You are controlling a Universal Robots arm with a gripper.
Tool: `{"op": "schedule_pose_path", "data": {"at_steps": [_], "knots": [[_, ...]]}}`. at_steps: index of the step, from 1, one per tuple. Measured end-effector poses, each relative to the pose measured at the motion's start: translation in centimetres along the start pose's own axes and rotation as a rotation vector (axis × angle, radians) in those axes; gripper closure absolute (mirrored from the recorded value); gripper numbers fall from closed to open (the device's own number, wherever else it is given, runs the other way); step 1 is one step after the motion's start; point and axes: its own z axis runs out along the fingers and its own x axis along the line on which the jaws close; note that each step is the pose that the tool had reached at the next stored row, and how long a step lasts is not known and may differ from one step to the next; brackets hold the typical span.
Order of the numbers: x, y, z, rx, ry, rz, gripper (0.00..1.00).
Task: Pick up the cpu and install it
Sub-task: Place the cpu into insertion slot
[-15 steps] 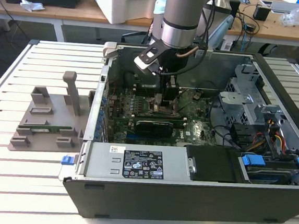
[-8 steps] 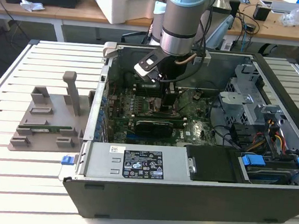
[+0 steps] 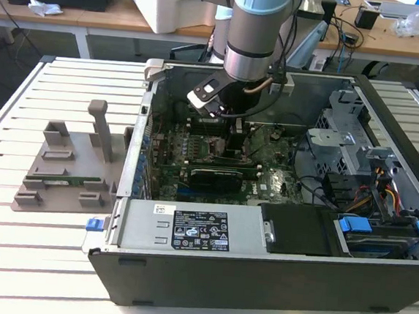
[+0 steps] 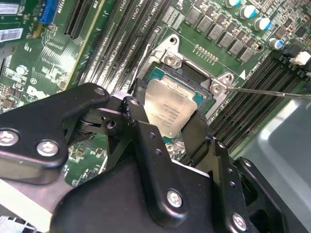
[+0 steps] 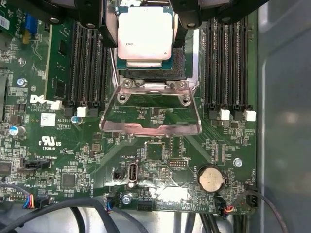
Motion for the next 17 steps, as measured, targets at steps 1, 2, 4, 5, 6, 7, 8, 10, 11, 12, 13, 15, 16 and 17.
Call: {"op": "schedule_pose_path", "data": {"at_steps": [1,2,4,5,6,7,8,10,11,12,13,15,16,17], "knots": [[0.11,0.01,0.06,0.0001,0.0001,0.003,0.45],[0.2,0.01,0.1,0.0002,0.0002,0.006,0.45],[0.37,0.04,0.34,0.0003,0.0008,0.016,0.45],[0.41,0.03,0.5,0.0005,0.0009,0.023,0.45],[0.43,0.04,0.57,0.0006,0.0011,0.026,0.45],[0.48,0.04,0.63,0.0007,0.0012,0.03,0.45],[0.53,0.04,0.67,0.0007,0.0012,0.033,0.45],[0.66,0.07,0.78,0.0006,0.0015,0.032,0.45],[0.67,0.08,0.86,0.0005,0.0009,0.024,0.45],[0.68,0.09,0.91,0.0004,0.0008,0.019,0.45],[0.68,0.11,0.97,0.0004,0.0008,0.019,0.45],[0.68,0.12,1.16,0.0004,0.0007,0.019,0.45],[0.68,0.13,1.25,0.0006,0.0005,0.019,0.45],[0.69,0.16,1.37,0.0005,0.001,0.02,0.45]]}}
